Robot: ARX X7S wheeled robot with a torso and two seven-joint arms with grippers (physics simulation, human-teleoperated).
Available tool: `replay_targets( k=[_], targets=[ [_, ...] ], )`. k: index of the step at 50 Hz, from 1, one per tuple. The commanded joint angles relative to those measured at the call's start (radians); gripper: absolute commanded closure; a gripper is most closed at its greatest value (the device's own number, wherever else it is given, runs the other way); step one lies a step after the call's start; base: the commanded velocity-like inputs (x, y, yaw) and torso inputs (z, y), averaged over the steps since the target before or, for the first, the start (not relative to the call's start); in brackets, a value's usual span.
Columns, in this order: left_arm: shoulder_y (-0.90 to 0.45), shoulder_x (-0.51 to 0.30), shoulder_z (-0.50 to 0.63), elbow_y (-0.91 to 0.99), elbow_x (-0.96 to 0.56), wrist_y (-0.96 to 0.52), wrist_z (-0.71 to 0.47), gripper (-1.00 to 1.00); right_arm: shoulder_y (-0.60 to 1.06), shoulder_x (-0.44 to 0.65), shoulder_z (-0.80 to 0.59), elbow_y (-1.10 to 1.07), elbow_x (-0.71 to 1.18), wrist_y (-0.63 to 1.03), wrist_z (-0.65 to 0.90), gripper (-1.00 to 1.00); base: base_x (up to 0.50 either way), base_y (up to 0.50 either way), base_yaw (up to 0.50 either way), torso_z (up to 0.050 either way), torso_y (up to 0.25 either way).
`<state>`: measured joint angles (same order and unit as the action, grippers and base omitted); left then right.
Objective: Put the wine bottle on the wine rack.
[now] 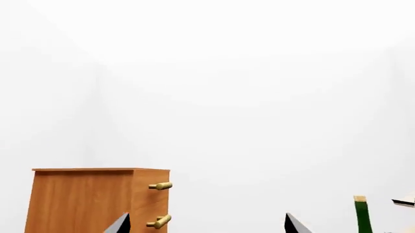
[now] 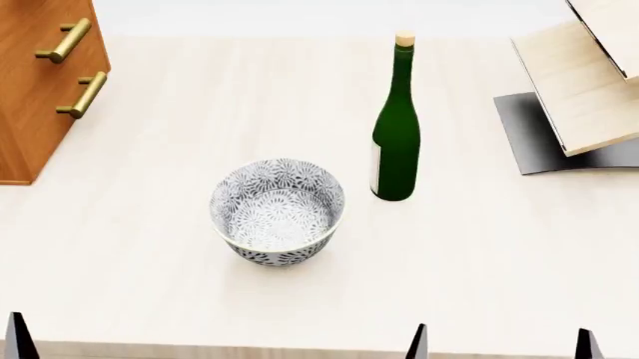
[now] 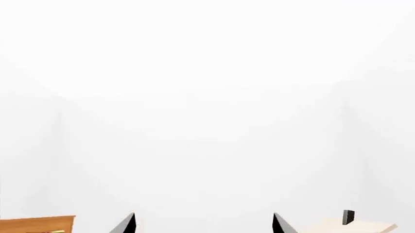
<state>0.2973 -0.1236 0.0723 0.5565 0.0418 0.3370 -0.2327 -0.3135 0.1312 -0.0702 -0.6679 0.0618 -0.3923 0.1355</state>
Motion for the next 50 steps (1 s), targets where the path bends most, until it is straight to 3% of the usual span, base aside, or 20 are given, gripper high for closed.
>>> replay_targets(
  k=[1, 50],
  targets=[
    [0.026, -0.009, 0.002, 0.014, 0.016, 0.090, -0.034, -1.00, -0.023, 0.006, -0.002, -0.002, 0.001, -0.108, 0.019, -1.00, 0.00, 0.00, 0.00, 0.000, 0.000],
    [0.019, -0.052, 0.041, 0.006, 0.021, 0.092, -0.085, -1.00, -0.014, 0.056, -0.050, 0.021, 0.008, -0.086, 0.052, -1.00, 0.13, 0.00, 0.00, 0.000, 0.000]
  ],
)
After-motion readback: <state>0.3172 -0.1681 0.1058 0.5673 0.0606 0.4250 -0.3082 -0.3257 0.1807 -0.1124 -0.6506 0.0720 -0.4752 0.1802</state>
